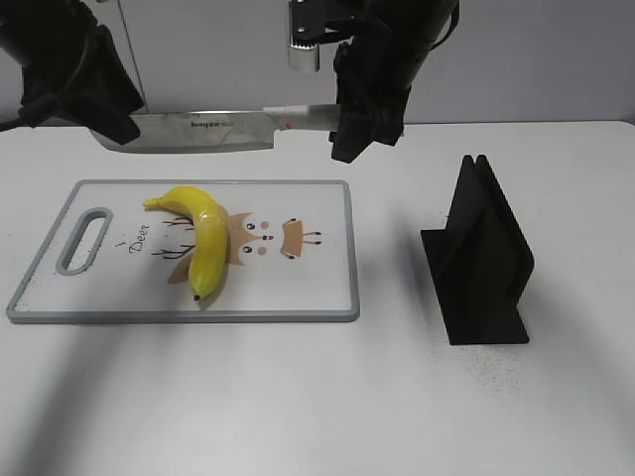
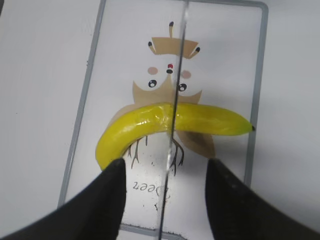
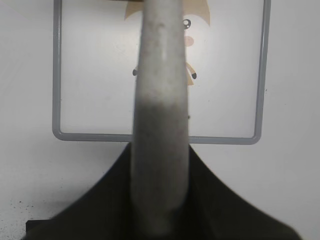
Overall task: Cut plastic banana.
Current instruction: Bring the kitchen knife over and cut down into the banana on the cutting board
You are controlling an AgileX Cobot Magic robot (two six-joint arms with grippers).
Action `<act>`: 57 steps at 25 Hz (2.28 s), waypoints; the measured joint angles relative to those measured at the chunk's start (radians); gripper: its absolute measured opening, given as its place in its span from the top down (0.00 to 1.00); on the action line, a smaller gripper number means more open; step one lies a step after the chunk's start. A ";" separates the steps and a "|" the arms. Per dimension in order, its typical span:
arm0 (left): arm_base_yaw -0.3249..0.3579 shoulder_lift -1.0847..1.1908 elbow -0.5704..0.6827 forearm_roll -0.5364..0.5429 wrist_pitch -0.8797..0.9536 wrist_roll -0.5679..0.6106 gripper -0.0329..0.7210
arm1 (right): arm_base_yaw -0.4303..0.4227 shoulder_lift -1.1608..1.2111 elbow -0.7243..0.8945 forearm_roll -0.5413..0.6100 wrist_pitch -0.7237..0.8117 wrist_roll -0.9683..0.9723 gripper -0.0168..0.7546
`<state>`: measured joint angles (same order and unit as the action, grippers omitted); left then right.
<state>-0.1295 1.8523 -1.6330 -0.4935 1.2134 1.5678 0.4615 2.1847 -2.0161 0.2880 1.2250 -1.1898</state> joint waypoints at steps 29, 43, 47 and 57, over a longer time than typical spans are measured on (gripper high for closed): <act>-0.001 0.128 -0.001 0.039 -0.018 -0.027 0.95 | 0.000 0.071 -0.002 0.003 -0.031 0.038 0.76; -0.038 0.272 0.138 0.048 -0.252 -0.024 0.94 | -0.002 0.273 -0.015 -0.031 -0.057 0.103 0.74; -0.041 0.255 0.148 0.054 -0.267 -0.025 0.94 | 0.000 0.261 -0.040 -0.043 -0.034 0.112 0.74; -0.048 0.110 0.144 0.095 -0.234 -0.045 0.95 | 0.007 0.166 -0.183 -0.082 0.012 0.113 0.71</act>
<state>-0.1779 1.9620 -1.4888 -0.3989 0.9793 1.5231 0.4688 2.3512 -2.1989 0.2061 1.2367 -1.0771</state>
